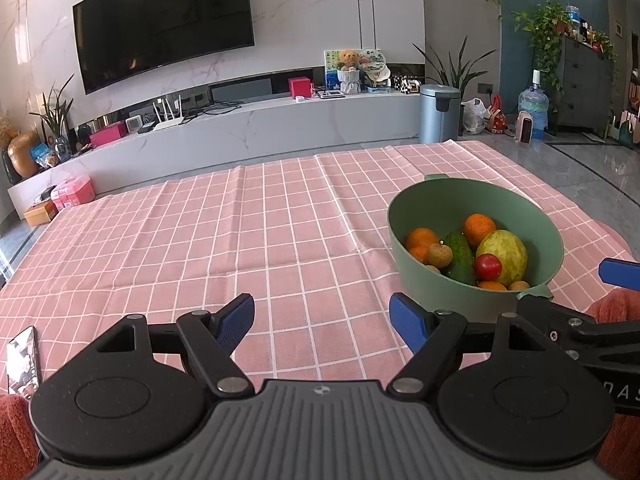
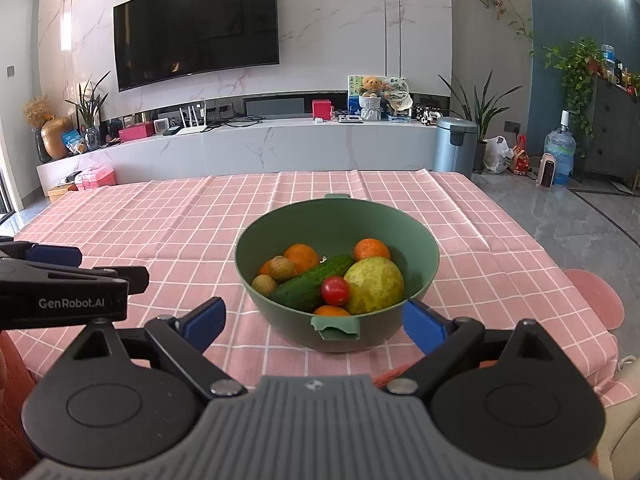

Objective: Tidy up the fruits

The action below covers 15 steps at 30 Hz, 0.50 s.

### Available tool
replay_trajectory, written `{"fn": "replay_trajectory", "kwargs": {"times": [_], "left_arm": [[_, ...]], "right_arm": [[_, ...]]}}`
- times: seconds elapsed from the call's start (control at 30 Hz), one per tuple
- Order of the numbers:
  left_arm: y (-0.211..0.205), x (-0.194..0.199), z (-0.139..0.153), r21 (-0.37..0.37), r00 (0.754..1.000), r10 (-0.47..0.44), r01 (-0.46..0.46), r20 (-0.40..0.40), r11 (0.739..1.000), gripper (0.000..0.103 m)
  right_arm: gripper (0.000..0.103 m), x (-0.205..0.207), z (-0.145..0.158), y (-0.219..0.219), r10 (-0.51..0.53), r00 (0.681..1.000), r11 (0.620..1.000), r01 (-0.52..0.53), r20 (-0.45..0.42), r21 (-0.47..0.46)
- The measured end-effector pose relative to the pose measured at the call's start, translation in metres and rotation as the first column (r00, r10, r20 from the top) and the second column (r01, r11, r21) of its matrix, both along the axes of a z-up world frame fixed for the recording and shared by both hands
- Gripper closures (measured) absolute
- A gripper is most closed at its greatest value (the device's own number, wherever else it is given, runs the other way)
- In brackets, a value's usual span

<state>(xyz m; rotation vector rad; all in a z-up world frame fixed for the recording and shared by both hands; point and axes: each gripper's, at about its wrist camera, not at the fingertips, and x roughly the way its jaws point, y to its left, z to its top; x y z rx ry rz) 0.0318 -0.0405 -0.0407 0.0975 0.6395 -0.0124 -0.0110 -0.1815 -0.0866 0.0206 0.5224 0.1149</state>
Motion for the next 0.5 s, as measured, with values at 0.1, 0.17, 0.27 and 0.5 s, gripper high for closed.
{"fn": "replay_trajectory", "kwargs": {"times": [0.1, 0.17, 0.27, 0.5], "left_arm": [[0.0007, -0.0005, 0.0000, 0.000, 1.000, 0.000, 0.000, 0.001, 1.000, 0.013], [0.0007, -0.0006, 0.0001, 0.000, 1.000, 0.001, -0.001, 0.001, 1.000, 0.013], [0.0004, -0.0008, 0.0002, -0.001, 1.000, 0.002, -0.002, 0.000, 1.000, 0.013], [0.0005, -0.0010, 0.0009, -0.003, 1.000, 0.004, -0.004, 0.002, 1.000, 0.013]], "right_arm": [[0.012, 0.0000, -0.0009, 0.0005, 0.004, 1.000, 1.000, -0.004, -0.001, -0.003], [0.012, 0.0003, -0.0013, 0.0006, 0.005, 1.000, 1.000, -0.005, -0.002, -0.003], [0.012, 0.0010, -0.0019, 0.0004, 0.004, 1.000, 1.000, -0.004, -0.004, -0.002], [0.012, 0.0023, -0.0026, 0.0014, 0.004, 1.000, 1.000, -0.004, -0.008, -0.010]]}}
